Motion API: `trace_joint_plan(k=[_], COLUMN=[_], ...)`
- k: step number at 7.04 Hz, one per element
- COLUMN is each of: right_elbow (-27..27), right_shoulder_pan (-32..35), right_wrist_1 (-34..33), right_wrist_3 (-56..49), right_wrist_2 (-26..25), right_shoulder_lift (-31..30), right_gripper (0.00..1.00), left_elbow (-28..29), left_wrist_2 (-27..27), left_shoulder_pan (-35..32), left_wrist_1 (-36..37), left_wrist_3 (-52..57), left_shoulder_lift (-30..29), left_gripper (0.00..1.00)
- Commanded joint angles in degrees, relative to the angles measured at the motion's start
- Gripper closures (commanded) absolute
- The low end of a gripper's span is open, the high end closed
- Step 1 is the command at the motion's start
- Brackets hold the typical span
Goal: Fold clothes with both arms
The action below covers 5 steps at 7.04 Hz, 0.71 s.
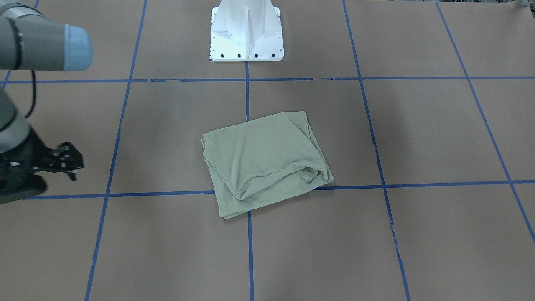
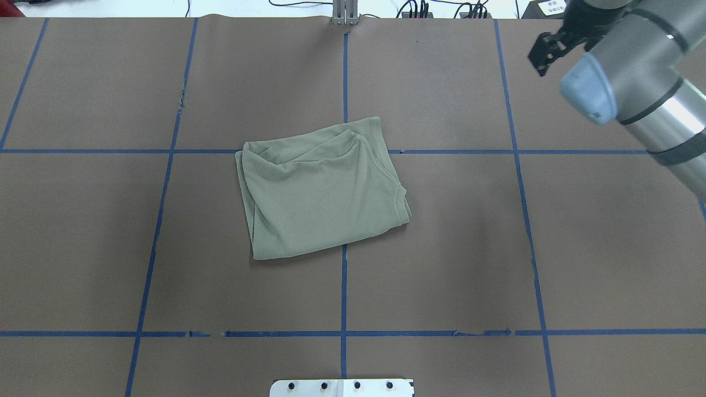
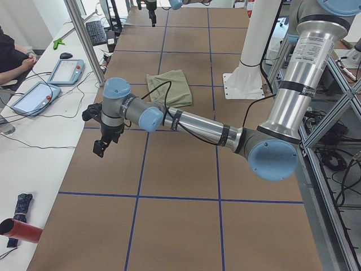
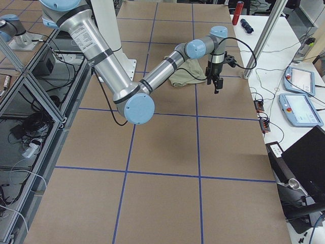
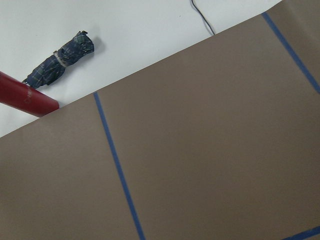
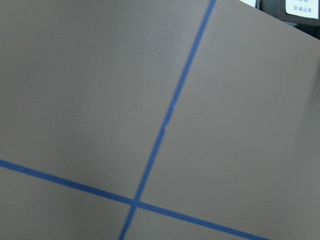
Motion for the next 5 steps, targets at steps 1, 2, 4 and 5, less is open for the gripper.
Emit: trace_joint_plan(k=[1, 2, 4, 5], right_elbow=[1.5, 0.5, -1.0, -0.9], right_shoulder_pan=[10.2, 11.4, 11.4, 11.4], right_wrist_1=[-1.0, -1.7, -0.3, 2.1], right_wrist_3=[-17.6, -25.0, -19.1, -18.0], right_wrist_2=[7.8, 9.0, 7.1, 7.3], right_shoulder_lift=[-9.7, -11.0, -12.2, -14.2], right_gripper=[0.00, 0.00, 0.00, 0.00], left_elbow=[1.2, 0.8, -1.0, 0.7], left_wrist_2=[-6.5, -8.3, -11.6, -11.5], left_shoulder_pan=[-6.4, -6.5, -7.7, -8.9], left_wrist_1=[3.5, 2.6, -4.2, -12.4], left_wrist_3=[9.4, 9.1, 8.6, 8.5], left_shoulder_lift=[2.9, 5.1, 6.4, 10.8], left_gripper=[0.00, 0.00, 0.00, 0.00])
